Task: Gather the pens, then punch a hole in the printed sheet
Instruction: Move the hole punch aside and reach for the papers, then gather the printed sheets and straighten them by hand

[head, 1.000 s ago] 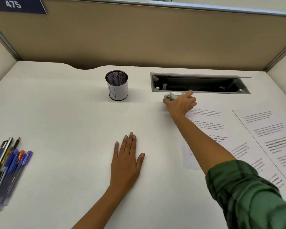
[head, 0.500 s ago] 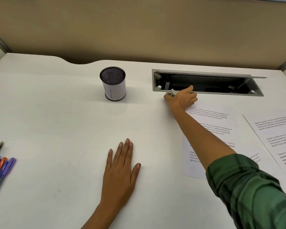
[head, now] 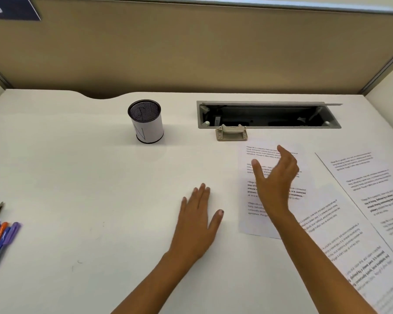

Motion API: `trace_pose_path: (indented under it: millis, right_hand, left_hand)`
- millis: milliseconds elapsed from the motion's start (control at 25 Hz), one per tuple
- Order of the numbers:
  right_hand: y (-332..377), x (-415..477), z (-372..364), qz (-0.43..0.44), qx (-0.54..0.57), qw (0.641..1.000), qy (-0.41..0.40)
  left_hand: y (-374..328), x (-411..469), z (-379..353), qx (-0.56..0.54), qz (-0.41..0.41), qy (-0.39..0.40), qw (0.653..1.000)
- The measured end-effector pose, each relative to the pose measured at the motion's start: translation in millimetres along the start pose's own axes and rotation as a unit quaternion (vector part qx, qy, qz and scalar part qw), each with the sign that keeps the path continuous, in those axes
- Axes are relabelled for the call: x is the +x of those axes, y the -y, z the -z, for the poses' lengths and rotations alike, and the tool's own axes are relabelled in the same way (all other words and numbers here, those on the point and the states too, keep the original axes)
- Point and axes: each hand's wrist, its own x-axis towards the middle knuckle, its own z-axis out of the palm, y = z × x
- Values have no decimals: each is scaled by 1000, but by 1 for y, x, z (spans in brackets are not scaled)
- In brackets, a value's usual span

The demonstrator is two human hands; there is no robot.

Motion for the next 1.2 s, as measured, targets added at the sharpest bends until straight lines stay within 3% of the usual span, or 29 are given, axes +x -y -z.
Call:
trace_pose_path:
  millis: [120,240,520,800,1000,1120,1200]
  right_hand:
    - [-30,-27,54,75,-73,994,-15]
    - [-63,-46,96,93,-123,988,0]
    - [-130,-72,152,-8,-156,988,13]
    - [-133,-82,138,-94,-203,974,42]
    - [-92,-69,106,-179,-128,972,82]
    - [-77,-60,94,-157,-72,974,149]
    - [-80,-48,97,-139,-31,979,143]
  left_hand:
    - [-31,21,-24,12,-24,41,999]
    - [-47,27,-47,79,-57,25,995]
    - [-47,-7,-74,169,-90,-7,982]
    - [-46,-58,-81,91,-108,-71,987]
    - [-48,-59,-85,22,-75,-134,988]
    - [-53,-49,-89,59,-54,-161,984]
    - [-57,-42,-92,92,-36,-156,983]
